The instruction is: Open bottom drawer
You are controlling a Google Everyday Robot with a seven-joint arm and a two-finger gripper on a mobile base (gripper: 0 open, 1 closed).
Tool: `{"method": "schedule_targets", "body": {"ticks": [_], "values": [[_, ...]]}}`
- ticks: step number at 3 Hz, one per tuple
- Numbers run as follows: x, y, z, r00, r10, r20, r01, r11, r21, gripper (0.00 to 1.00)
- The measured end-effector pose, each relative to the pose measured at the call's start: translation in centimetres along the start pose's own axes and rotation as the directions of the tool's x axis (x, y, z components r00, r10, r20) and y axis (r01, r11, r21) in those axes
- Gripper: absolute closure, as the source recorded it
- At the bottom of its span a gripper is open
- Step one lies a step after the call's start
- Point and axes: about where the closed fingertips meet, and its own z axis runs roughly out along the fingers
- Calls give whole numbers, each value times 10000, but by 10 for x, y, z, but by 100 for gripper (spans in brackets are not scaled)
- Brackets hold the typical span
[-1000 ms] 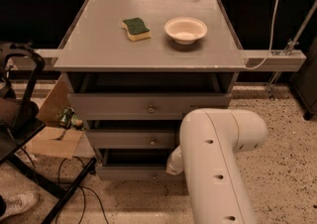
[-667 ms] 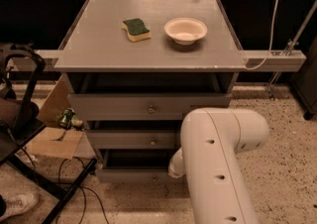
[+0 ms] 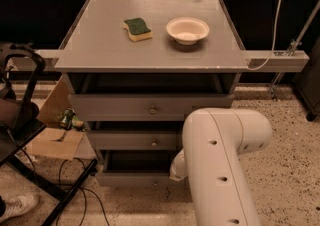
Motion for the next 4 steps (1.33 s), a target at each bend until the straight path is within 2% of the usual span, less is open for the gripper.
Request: {"method": "schedule_targets", "body": {"ticks": [1, 2, 3, 4], "values": [[13, 19, -1, 9996, 125, -243, -133, 9994, -313, 100], [18, 23, -8, 9988, 359, -342, -372, 9986, -385, 100], [85, 102, -16, 9823, 1239, -1403, -1451, 9776, -1526, 100], [153, 211, -29, 9527, 1434, -2678, -2235, 9280, -2982, 100]]}}
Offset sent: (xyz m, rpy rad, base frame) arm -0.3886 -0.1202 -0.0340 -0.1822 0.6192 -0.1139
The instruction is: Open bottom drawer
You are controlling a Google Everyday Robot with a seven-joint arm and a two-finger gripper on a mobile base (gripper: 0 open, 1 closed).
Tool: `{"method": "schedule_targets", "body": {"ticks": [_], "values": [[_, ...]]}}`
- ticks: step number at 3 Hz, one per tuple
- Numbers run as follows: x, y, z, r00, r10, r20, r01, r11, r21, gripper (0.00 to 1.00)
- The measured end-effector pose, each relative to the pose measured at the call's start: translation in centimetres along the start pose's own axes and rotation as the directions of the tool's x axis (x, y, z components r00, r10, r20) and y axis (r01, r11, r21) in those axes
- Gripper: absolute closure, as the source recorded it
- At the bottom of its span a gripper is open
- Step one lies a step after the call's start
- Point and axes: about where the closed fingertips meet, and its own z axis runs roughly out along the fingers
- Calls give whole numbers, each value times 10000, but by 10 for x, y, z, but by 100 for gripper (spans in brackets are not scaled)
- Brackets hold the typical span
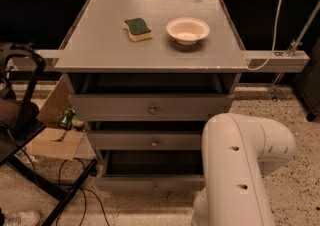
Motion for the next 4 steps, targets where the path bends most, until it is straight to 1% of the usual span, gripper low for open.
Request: {"method": "schedule_targets", "body": {"ticks": [1, 2, 3, 4], "values": [[18, 29, 6, 9995, -149, -264, 137, 9990, -436, 79], [-15, 27, -9, 9947, -991, 280, 994, 9950, -94, 56], [-57, 20, -49, 9738, -2055, 978, 1989, 9773, 732, 33], [-84, 21, -68, 9524, -2741, 1334, 2597, 9587, 1160, 10]]}}
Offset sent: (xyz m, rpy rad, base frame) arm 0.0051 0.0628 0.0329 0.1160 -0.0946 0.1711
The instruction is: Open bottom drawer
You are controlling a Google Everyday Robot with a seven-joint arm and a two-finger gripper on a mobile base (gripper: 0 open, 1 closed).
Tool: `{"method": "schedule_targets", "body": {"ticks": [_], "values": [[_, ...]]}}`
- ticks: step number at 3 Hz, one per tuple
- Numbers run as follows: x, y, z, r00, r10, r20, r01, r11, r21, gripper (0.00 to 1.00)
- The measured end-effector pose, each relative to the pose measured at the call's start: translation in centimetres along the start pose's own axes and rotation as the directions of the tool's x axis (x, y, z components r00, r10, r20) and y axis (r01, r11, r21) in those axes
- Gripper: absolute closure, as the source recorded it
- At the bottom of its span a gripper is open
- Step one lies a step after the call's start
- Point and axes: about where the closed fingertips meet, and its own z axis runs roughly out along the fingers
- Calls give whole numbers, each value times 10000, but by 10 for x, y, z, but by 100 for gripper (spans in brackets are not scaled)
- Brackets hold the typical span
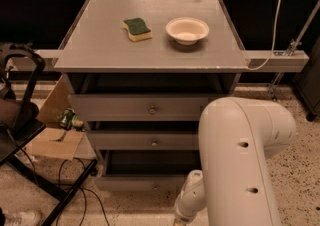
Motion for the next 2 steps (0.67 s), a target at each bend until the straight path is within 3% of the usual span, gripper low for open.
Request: {"method": "schedule_targets", "body": {"ticks": [1, 2], "values": [[-1, 0, 0, 10000, -60, 15, 60, 10000, -3, 0], [-5, -1, 21, 9999, -121, -81, 119, 9997, -228, 0]]}}
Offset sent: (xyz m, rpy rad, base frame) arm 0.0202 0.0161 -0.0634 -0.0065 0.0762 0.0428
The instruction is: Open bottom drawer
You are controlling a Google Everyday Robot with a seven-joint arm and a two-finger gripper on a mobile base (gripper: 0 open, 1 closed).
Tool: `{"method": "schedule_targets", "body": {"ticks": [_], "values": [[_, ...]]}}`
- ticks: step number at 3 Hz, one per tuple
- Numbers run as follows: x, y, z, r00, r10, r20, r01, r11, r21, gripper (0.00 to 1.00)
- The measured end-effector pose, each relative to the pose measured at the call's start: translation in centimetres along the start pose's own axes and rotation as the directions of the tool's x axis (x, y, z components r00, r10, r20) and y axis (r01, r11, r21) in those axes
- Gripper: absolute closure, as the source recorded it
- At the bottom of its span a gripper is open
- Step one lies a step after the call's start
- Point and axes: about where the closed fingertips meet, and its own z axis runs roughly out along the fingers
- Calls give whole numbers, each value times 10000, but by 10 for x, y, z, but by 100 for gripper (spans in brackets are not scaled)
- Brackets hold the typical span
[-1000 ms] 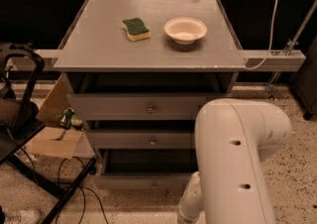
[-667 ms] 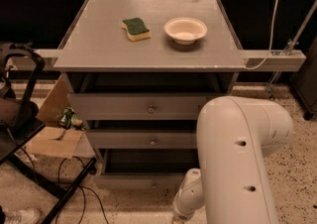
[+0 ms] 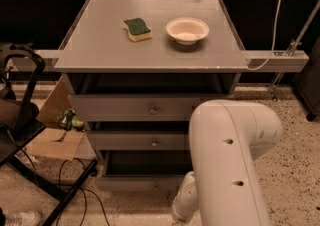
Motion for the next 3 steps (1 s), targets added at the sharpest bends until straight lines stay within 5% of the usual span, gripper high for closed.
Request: {"method": "schedule_targets", "body": {"ticks": [1, 3], "values": [[-5, -11, 34, 9998, -191, 20, 192, 9997, -160, 0], [26, -77, 6, 9975, -178, -688, 248, 9944, 1027, 0]]}}
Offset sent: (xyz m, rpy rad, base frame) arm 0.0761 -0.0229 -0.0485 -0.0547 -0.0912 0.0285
